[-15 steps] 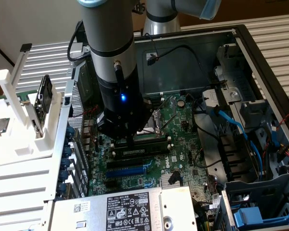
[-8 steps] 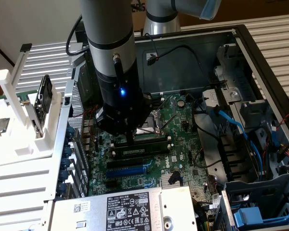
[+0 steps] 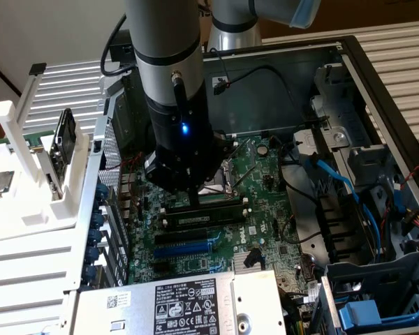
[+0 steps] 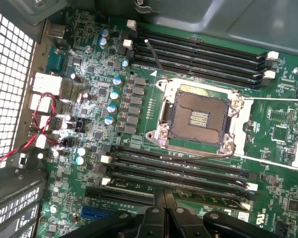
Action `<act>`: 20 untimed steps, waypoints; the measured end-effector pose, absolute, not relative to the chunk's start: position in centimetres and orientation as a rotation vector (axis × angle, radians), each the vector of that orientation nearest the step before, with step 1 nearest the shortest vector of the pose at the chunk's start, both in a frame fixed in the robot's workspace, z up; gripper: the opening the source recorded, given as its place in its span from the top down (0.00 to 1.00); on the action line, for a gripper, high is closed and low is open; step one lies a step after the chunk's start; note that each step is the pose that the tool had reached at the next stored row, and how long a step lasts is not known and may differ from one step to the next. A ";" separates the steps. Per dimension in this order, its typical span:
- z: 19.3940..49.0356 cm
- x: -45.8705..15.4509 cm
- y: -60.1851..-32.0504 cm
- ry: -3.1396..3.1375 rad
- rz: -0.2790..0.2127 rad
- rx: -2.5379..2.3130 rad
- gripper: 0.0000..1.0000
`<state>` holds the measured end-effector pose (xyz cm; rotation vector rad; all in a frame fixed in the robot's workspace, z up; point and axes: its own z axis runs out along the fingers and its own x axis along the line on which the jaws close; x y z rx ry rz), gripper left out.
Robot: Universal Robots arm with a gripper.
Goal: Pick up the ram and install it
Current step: 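Press down the ram until it locks into place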
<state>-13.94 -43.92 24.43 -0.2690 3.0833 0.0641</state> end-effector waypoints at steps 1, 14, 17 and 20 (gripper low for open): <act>24.5 -13.8 -43.9 3.083 0.065 -0.269 0.90; 25.1 -11.6 -44.0 3.082 0.073 -0.269 0.90; 25.1 -11.5 -44.0 3.082 0.075 -0.268 0.90; 25.1 -11.5 -44.0 3.082 0.075 -0.268 0.90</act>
